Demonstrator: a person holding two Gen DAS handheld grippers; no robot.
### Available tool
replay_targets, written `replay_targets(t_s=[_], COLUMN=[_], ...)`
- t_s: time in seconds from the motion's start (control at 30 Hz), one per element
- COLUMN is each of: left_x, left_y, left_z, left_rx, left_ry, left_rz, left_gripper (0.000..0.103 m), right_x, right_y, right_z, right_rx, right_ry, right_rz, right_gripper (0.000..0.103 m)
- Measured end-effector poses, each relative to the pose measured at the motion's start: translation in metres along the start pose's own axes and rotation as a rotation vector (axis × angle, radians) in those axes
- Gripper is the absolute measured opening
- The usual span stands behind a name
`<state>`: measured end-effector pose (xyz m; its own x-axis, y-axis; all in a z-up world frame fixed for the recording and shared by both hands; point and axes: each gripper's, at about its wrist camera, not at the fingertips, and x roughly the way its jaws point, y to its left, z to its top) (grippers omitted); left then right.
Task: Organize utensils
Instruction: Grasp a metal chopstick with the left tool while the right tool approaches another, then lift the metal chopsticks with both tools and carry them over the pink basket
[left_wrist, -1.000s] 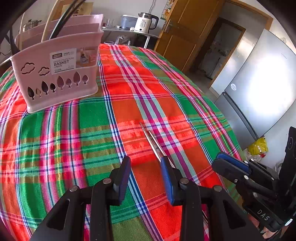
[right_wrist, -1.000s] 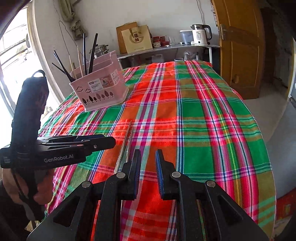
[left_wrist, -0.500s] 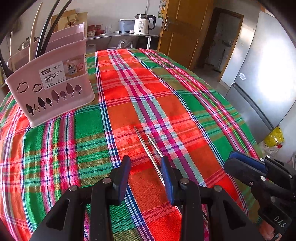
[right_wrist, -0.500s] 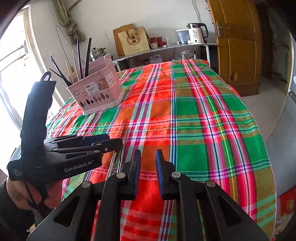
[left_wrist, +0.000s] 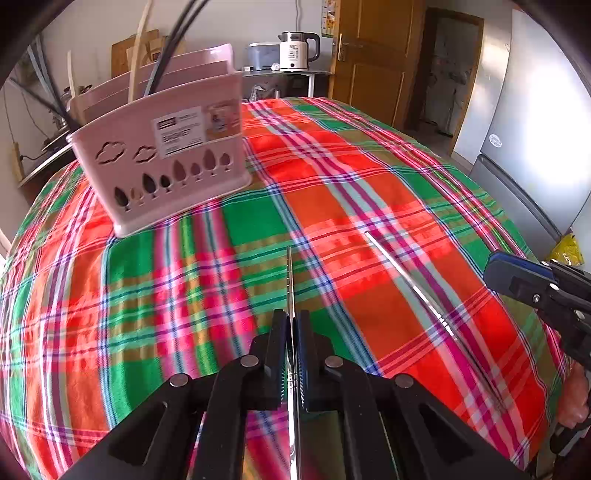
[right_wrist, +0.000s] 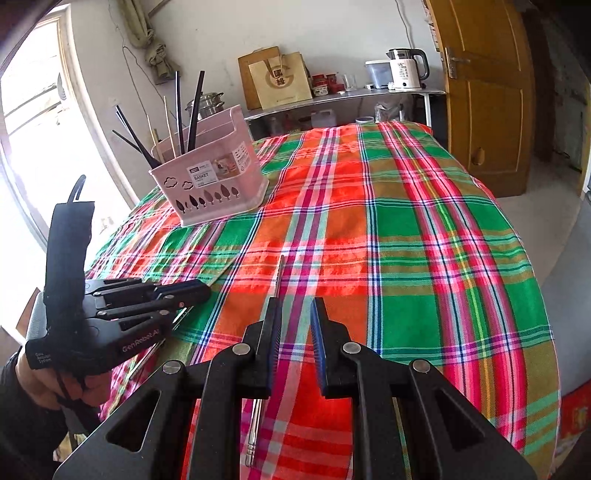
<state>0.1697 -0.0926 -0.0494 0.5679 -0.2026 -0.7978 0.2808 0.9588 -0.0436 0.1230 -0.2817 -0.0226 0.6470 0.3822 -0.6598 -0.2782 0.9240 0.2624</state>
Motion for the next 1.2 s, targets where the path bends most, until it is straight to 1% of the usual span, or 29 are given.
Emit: replay_targets(t_s=[0.17, 0.3, 0.4, 0.47, 0.6, 0.7, 0.9, 1.2], left_x=[-0.017, -0.029, -0.032, -0.032, -0.025, -0.02, -0.014, -0.005], left_y=[0.045, 0.076, 0.091, 0.098, 0.094, 0.09, 0.092, 0.09], left_z=[-0.02, -0.031, -0.033, -0.031, -0.022, -0.016, -0.005, 0.007], left_rx=[-0.067, -0.117, -0.148, -0.164, -0.113, -0.077, -0.08, -0.027], left_ry=[-0.002, -0.002, 0.006, 0.017, 0.027, 0.034, 0.057, 0.088], left_rz=[0.031, 0.054, 0.054, 0.032, 0.057, 0.069, 0.059, 0.055], left_gripper=[0.006, 0.006, 0.006, 0.006, 0.006, 0.008, 0.008, 0.008], right_x=[0.015, 0.027, 0.039, 0.047, 0.06, 0.065, 0.074, 0.087], right_y=[0.012, 0.02, 0.022, 0.022, 0.021, 0.026, 0.038, 0.04], right_z=[0.001, 0.003, 0.006, 0.008, 0.013, 0.016, 0.022, 0.035], right_rx=[-0.03, -0.053, -0.071, -0.078, -0.09, -0.121, -0.179, -0.171], right_ry=[0.033, 0.062, 0.092, 0.114, 0.156, 0.174, 0.206, 0.241], right_rz=[0.014, 0.006, -0.019, -0.036, -0.059, -0.079, -0.13, -0.123], right_gripper=[0.016, 0.016, 0.016, 0.016, 0.016, 0.016, 0.016, 0.015])
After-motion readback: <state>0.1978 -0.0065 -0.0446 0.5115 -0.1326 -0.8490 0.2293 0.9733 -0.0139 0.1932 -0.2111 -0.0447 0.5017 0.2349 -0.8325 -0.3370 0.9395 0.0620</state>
